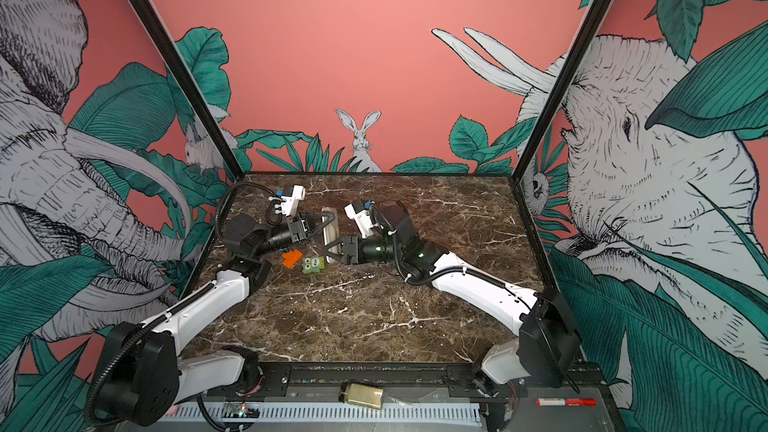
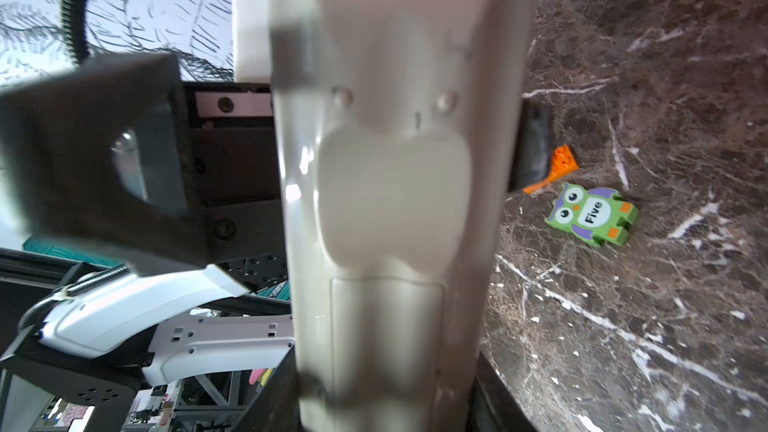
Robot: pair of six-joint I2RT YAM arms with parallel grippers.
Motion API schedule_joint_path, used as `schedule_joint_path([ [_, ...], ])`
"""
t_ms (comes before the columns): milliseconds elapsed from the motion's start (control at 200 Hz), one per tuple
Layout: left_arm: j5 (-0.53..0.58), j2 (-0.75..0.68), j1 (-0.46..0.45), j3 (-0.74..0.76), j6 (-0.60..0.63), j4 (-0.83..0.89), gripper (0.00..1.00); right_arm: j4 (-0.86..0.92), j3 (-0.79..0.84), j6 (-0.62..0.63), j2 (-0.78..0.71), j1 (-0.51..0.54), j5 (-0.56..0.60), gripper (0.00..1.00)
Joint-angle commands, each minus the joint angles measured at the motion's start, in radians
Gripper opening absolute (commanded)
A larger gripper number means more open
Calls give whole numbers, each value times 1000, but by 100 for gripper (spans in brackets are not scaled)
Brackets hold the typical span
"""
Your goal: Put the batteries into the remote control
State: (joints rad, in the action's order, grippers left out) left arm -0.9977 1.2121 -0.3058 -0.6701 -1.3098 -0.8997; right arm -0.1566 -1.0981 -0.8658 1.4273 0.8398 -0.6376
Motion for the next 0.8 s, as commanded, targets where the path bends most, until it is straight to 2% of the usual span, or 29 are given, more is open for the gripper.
schedule_joint_path([
  [0,-43,16,-1,-37,-77,-119,75,-174,1,-45,-6,-14,-56,0],
  [160,-50,33,-5,-54,-112,-154,70,-272,27,-92,-5,-28,-74,0],
  [380,-61,35,-9,-70,-119,-164,68,-278,10,-84,-4,-48,-126,0],
  [665,-73,29,-21,-66,-122,-157,59,-334,2,-114,26,-62,-166,0],
  [725,-71,25,-21,-66,-117,-148,57,-350,5,-120,32,-62,-165,0],
  [795,-74,24,-22,-68,-111,-138,48,-368,7,-126,37,-63,-163,0],
])
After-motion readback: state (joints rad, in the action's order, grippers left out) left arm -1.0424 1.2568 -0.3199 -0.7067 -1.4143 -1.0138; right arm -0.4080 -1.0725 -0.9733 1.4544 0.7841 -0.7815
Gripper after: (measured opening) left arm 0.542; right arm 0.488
